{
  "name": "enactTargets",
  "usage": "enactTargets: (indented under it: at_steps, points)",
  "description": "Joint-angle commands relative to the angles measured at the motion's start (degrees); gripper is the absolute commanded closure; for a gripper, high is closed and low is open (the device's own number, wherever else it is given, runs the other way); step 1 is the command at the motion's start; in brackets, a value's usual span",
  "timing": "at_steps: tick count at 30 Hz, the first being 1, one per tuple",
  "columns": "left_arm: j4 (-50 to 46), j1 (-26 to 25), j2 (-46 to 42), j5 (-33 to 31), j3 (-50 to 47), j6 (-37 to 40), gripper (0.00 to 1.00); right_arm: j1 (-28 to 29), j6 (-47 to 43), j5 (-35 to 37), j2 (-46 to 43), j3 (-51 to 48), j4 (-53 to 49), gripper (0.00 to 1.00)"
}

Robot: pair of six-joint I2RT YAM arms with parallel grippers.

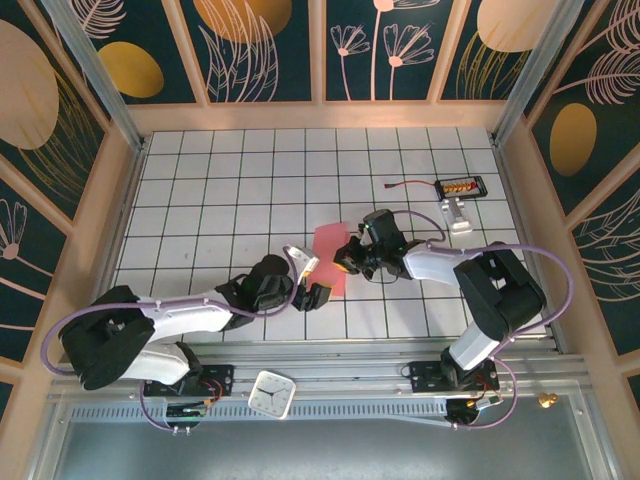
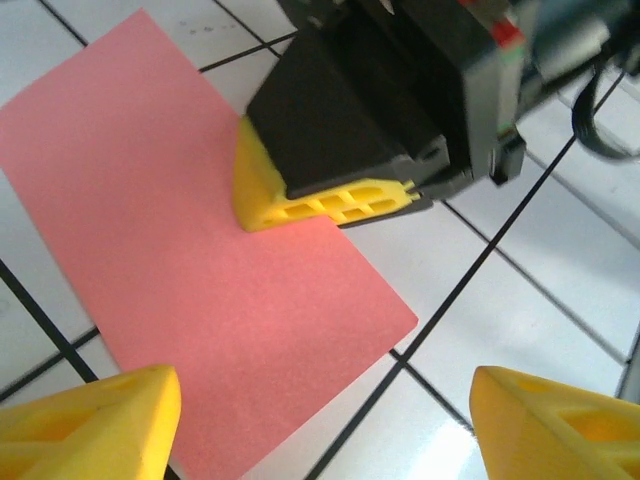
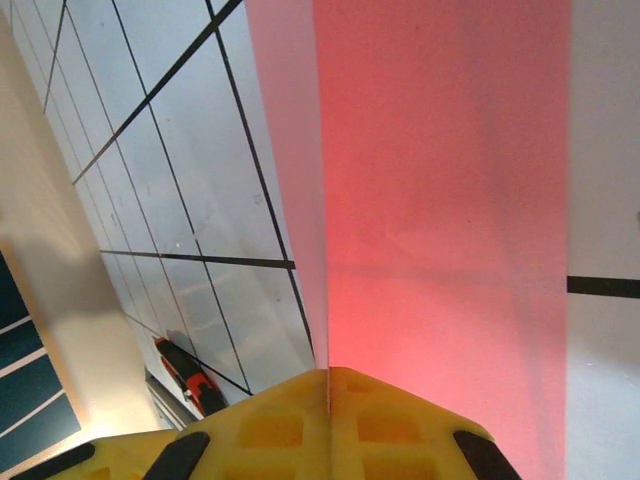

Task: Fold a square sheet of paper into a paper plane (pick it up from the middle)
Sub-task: Fold the triangle a second time at the center of the table.

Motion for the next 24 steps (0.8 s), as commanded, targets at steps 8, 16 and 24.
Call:
enactTargets:
  at_steps: [8, 16, 24]
  points:
    - [2.72, -5.85, 8.77, -11.76, 4.11, 14.05, 0.20, -0.60, 0.66, -2.24, 1.86, 1.96, -2.42, 1.00]
    - [0.55, -7.61, 13.53, -17.88, 8.40, 16.93, 0.28, -0.78, 0.41, -2.52, 2.46, 2.18, -2.54, 1.00]
    - [0.11, -7.72, 11.30, -16.49, 8.57, 15.27, 0.48, -1.18, -0.01, -2.52, 2.70, 1.88, -2.46, 1.00]
